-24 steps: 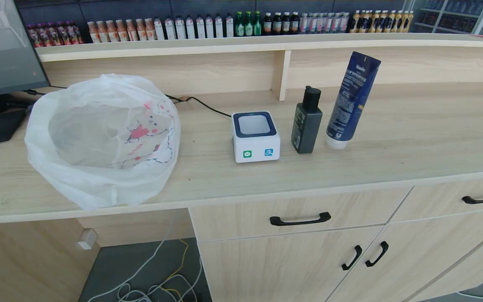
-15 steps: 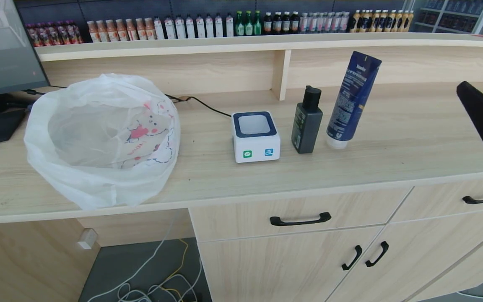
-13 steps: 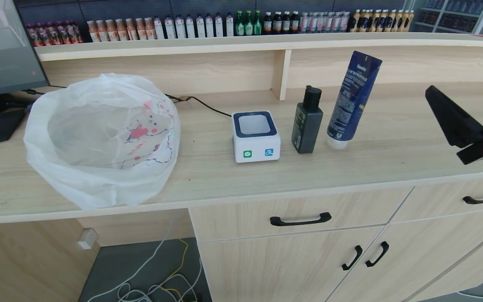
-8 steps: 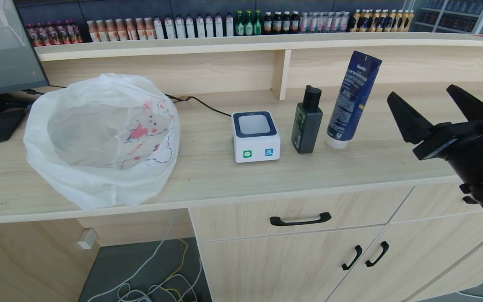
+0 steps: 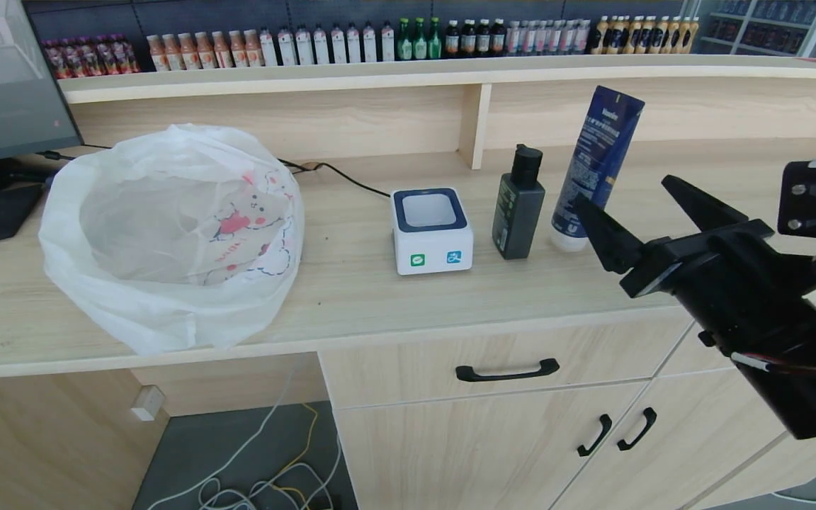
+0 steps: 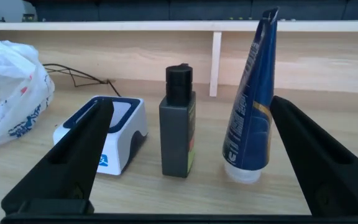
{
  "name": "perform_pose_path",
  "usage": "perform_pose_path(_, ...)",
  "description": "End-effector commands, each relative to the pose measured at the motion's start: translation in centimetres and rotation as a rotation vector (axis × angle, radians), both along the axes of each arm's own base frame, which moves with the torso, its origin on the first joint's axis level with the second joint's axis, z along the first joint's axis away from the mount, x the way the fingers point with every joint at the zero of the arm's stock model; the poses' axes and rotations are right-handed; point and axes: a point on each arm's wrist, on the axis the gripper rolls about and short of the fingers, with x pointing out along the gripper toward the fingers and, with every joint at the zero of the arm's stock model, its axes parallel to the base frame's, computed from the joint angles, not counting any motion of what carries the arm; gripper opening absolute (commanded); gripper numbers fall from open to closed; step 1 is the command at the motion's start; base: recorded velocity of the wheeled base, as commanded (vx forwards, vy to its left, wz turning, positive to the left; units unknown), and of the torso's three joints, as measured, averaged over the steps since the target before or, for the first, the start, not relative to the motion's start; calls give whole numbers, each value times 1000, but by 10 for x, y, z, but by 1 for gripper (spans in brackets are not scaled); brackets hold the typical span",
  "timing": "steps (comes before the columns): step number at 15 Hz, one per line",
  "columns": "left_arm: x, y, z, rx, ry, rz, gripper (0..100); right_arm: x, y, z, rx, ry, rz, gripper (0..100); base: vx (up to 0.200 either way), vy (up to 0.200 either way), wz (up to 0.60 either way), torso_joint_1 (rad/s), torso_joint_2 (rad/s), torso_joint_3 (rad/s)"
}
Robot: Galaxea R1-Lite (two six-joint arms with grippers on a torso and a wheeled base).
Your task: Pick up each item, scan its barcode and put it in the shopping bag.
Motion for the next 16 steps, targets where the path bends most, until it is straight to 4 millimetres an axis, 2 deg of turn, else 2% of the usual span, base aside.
perform_pose_path(1, 0, 0, 0, 0, -1, 0, 100, 19, 13, -9, -9, 28, 12, 100, 0, 0, 0, 0, 0, 0)
perform_pose_path(4, 0, 0, 0, 0, -1, 0, 100, 33, 20, -10, 25, 31, 21, 100, 0, 0, 0, 0, 0, 0)
perform_pose_path(5, 0, 0, 0, 0, -1, 0, 100, 34, 22, -16, 16, 53, 25, 100, 0, 0, 0, 0, 0, 0)
perform_pose_path(10, 0, 0, 0, 0, -1, -1, 100, 52, 42, -23, 13, 54, 45, 100, 0, 0, 0, 0, 0, 0)
perform_pose_path(13, 0, 0, 0, 0, -1, 0, 100, 58, 47, -23, 20, 47, 44, 100, 0, 0, 0, 0, 0, 0)
perform_pose_path(16, 0, 0, 0, 0, -1, 0, 100, 67, 51, -31, 12, 65, 39, 100, 0, 0, 0, 0, 0, 0)
